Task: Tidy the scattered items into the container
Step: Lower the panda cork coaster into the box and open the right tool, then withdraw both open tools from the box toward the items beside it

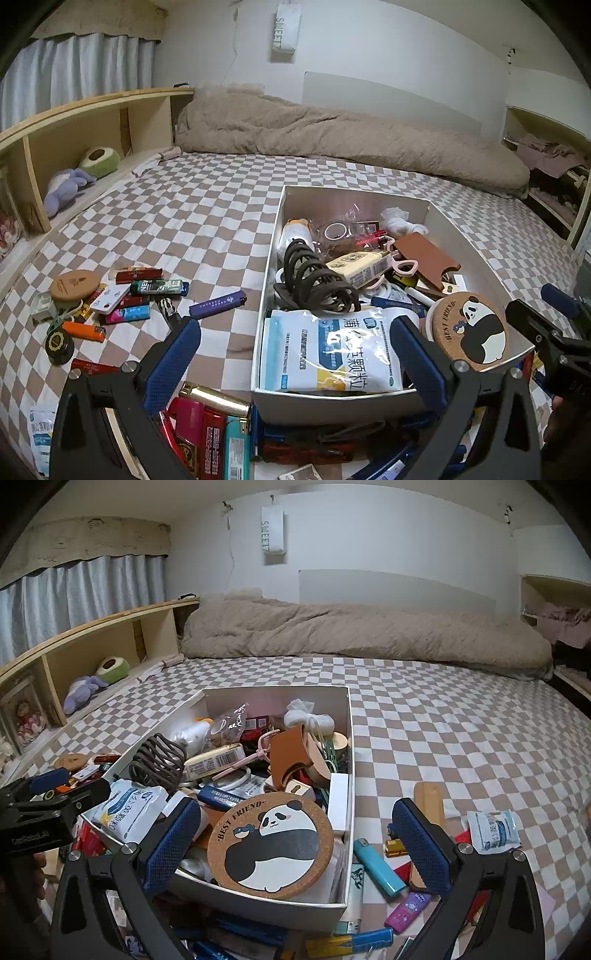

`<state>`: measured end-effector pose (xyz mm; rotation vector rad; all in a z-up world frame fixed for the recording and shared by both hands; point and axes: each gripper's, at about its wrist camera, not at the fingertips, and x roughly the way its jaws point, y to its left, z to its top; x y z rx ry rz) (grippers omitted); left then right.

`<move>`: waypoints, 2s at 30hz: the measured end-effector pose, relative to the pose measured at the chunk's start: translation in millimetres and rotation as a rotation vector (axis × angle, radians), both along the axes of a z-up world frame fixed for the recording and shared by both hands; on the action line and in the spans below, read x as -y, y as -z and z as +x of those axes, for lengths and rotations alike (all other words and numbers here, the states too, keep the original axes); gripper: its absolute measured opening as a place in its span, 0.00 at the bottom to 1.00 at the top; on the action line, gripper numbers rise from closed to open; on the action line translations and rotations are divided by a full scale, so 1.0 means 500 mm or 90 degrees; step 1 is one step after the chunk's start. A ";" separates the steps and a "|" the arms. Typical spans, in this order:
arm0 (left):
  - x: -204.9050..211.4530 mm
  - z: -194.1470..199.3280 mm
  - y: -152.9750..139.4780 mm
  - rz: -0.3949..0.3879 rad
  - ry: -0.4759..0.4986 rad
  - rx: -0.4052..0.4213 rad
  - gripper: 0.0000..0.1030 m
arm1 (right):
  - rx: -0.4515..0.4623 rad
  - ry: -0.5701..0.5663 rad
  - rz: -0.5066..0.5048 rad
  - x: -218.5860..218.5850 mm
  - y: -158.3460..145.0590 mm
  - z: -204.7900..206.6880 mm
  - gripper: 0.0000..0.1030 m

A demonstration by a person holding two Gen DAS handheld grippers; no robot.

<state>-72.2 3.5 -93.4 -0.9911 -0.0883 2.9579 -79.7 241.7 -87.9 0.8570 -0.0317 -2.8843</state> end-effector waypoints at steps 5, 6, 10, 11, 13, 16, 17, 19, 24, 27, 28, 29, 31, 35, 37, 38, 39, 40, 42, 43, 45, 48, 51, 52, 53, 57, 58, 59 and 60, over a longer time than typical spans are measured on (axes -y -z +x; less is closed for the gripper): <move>0.003 -0.001 0.000 0.003 0.002 -0.008 1.00 | -0.009 -0.005 0.004 0.006 0.000 0.007 1.00; 0.003 -0.001 0.000 0.004 0.001 -0.009 1.00 | -0.011 -0.005 0.004 0.007 0.000 0.008 1.00; 0.007 0.001 -0.003 0.010 -0.002 -0.017 1.00 | -0.016 -0.006 0.011 0.013 0.001 0.011 1.00; 0.009 0.002 -0.004 0.011 -0.003 -0.019 1.00 | -0.018 -0.005 0.013 0.013 0.001 0.012 1.00; 0.013 0.003 -0.006 0.016 -0.005 -0.022 1.00 | -0.022 -0.002 0.015 0.013 0.000 0.012 1.00; 0.021 0.002 -0.005 0.019 -0.012 -0.020 1.00 | -0.026 0.005 0.025 0.008 -0.002 0.011 1.00; 0.022 0.002 -0.004 0.019 -0.014 -0.019 1.00 | -0.028 0.011 0.031 0.005 -0.002 0.010 1.00; 0.025 0.002 -0.003 0.018 -0.018 -0.019 1.00 | -0.029 0.026 0.039 -0.006 -0.003 0.008 1.00; 0.035 0.003 -0.005 0.022 -0.026 -0.021 1.00 | -0.029 0.060 0.031 -0.049 -0.006 0.003 1.00; 0.041 0.002 -0.006 0.021 -0.033 -0.022 1.00 | -0.028 0.086 0.030 -0.077 -0.010 0.001 1.00; 0.044 0.002 -0.006 0.020 -0.036 -0.022 1.00 | -0.028 0.095 0.028 -0.088 -0.011 0.002 1.00; 0.046 0.002 -0.007 0.020 -0.040 -0.022 1.00 | -0.028 0.106 0.024 -0.100 -0.012 0.002 1.00; 0.052 0.000 -0.007 0.020 -0.046 -0.022 1.00 | -0.029 0.126 0.018 -0.122 -0.014 0.004 1.00; 0.066 -0.001 -0.009 0.024 -0.060 -0.024 1.00 | -0.027 0.172 0.004 -0.174 -0.016 0.003 1.00; 0.073 -0.002 -0.009 0.029 -0.068 -0.022 1.00 | -0.024 0.190 -0.003 -0.196 -0.014 0.001 1.00; 0.078 -0.003 -0.009 0.032 -0.073 -0.021 1.00 | -0.022 0.201 -0.004 -0.207 -0.012 0.001 1.00; 0.083 -0.003 -0.009 0.033 -0.079 -0.020 1.00 | -0.021 0.210 -0.004 -0.216 -0.011 0.001 1.00; 0.087 -0.004 -0.009 0.033 -0.085 -0.019 1.00 | -0.019 0.219 -0.005 -0.226 -0.010 0.000 1.00; 0.095 -0.006 -0.008 0.033 -0.098 -0.015 1.00 | -0.016 0.241 -0.008 -0.246 -0.008 0.001 1.00; 0.097 -0.007 -0.007 0.032 -0.102 -0.013 1.00 | -0.012 0.256 -0.007 -0.257 -0.005 0.001 1.00; 0.098 -0.007 -0.006 0.032 -0.104 -0.010 1.00 | -0.004 0.274 -0.008 -0.275 0.001 -0.001 1.00; 0.102 -0.008 -0.007 0.027 -0.112 -0.009 1.00 | 0.014 0.302 -0.013 -0.305 0.015 -0.003 1.00; 0.108 -0.006 -0.009 0.024 -0.117 -0.010 1.00 | 0.031 0.334 -0.035 -0.341 0.028 -0.001 1.00; 0.111 -0.006 -0.010 0.024 -0.120 -0.010 1.00 | 0.037 0.345 -0.047 -0.354 0.032 -0.003 1.00; 0.114 -0.006 -0.010 0.024 -0.123 -0.009 1.00 | 0.045 0.356 -0.061 -0.367 0.038 -0.003 1.00; 0.132 -0.006 -0.012 0.024 -0.138 -0.007 1.00 | 0.080 0.387 -0.081 -0.398 0.067 -0.009 1.00; 0.139 -0.006 -0.013 0.025 -0.143 -0.006 1.00 | 0.088 0.390 -0.081 -0.403 0.074 -0.012 1.00; 0.145 -0.006 -0.013 0.026 -0.147 -0.006 1.00 | 0.098 0.394 -0.081 -0.408 0.082 -0.016 1.00; 0.152 -0.006 -0.014 0.028 -0.153 -0.004 1.00 | 0.106 0.395 -0.083 -0.412 0.089 -0.019 1.00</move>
